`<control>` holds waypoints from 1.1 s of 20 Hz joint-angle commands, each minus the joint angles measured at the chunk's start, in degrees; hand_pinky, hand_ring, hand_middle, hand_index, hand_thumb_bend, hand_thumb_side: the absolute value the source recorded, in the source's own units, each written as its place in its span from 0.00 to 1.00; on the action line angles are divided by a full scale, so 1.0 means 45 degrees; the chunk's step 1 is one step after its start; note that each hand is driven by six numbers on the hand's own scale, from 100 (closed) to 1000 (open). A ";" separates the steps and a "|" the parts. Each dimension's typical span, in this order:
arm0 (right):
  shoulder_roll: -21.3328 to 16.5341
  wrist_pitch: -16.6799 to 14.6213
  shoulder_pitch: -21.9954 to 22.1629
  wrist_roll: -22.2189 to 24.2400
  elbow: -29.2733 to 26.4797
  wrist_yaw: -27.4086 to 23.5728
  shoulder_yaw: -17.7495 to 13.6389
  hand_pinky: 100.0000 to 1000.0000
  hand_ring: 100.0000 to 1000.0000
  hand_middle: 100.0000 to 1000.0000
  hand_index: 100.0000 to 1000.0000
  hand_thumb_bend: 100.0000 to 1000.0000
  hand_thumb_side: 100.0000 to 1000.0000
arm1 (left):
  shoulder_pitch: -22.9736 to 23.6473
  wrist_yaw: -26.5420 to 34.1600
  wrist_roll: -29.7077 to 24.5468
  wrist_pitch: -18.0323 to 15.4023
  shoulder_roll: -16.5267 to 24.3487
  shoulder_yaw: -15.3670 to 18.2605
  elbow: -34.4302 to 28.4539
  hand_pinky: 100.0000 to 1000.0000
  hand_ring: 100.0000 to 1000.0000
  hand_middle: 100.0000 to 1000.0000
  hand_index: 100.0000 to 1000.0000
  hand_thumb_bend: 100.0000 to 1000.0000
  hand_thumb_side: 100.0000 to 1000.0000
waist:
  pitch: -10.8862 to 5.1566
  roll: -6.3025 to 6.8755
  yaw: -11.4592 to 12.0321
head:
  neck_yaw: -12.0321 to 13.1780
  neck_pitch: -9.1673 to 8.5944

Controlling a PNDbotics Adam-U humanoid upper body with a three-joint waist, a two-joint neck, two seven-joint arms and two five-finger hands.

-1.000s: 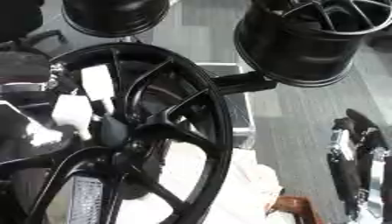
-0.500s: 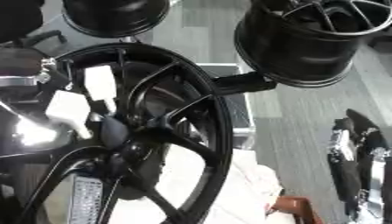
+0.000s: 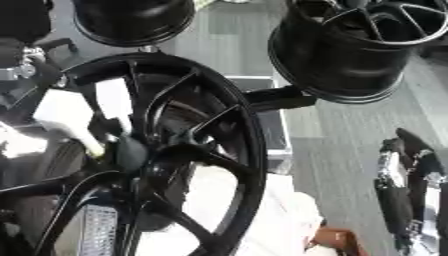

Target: Pull the pin out of the wheel hub.

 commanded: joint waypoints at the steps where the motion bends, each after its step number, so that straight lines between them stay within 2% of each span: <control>1: -0.0240 -0.0059 -0.0005 -0.0077 -0.0223 0.0040 -0.0178 0.87 0.85 0.59 0.78 0.00 0.62 | -0.0209 0.0975 0.0175 0.0239 0.0614 0.1020 -0.0161 0.51 0.35 0.17 0.42 0.00 0.19 | -0.0251 0.0037 0.0041 | -0.0088 -0.0092; 4: -0.0280 -0.0084 0.0036 -0.0160 -0.0223 0.0121 -0.0260 0.87 0.85 0.59 0.78 0.00 0.61 | 0.0142 0.2040 0.0652 0.0509 0.0951 0.2141 0.0262 0.51 0.35 0.16 0.42 0.00 0.19 | -0.0260 0.0050 0.0133 | -0.0216 -0.0065; 7: -0.0287 -0.0091 0.0073 -0.0248 -0.0223 0.0185 -0.0329 0.87 0.85 0.59 0.78 0.00 0.61 | 0.0668 0.2875 0.1160 0.0740 0.1339 0.3155 0.1311 0.51 0.35 0.16 0.42 0.00 0.21 | -0.0282 0.0073 0.0232 | -0.0313 -0.0045; 8: -0.0284 -0.0090 0.0089 -0.0278 -0.0223 0.0205 -0.0351 0.87 0.85 0.59 0.78 0.00 0.61 | 0.0884 0.3086 0.1307 0.0790 0.1454 0.3486 0.1833 0.51 0.35 0.16 0.42 0.00 0.39 | -0.0292 0.0077 0.0269 | -0.0341 -0.0047; 9: -0.0276 -0.0087 0.0102 -0.0304 -0.0223 0.0218 -0.0367 0.87 0.85 0.59 0.78 0.00 0.61 | 0.1067 0.3314 0.1437 0.0805 0.1537 0.3801 0.2380 0.51 0.35 0.15 0.42 0.00 0.25 | -0.0301 0.0077 0.0303 | -0.0363 -0.0046; 13: -0.0256 -0.0080 0.0126 -0.0367 -0.0223 0.0243 -0.0410 0.87 0.85 0.59 0.78 0.00 0.60 | 0.1521 0.4027 0.1972 0.0692 0.1711 0.4916 0.4751 0.52 0.34 0.15 0.42 0.00 0.29 | -0.0336 0.0039 0.0393 | -0.0439 -0.0052; 15: -0.0254 -0.0088 0.0139 -0.0401 -0.0223 0.0258 -0.0443 0.87 0.85 0.59 0.78 0.00 0.60 | 0.1595 0.3964 0.2401 0.0501 0.1775 0.5316 0.5732 0.53 0.35 0.15 0.43 0.00 0.30 | -0.0362 0.0019 0.0425 | -0.0460 -0.0040; 22: -0.0316 -0.0157 0.0116 -0.0460 -0.0223 0.0280 -0.0529 0.87 0.84 0.59 0.78 0.00 0.59 | 0.1955 0.2415 0.3813 -0.0402 0.1686 0.5716 0.8272 0.52 0.36 0.16 0.43 0.00 0.28 | -0.0451 -0.0028 0.0421 | -0.0378 -0.0071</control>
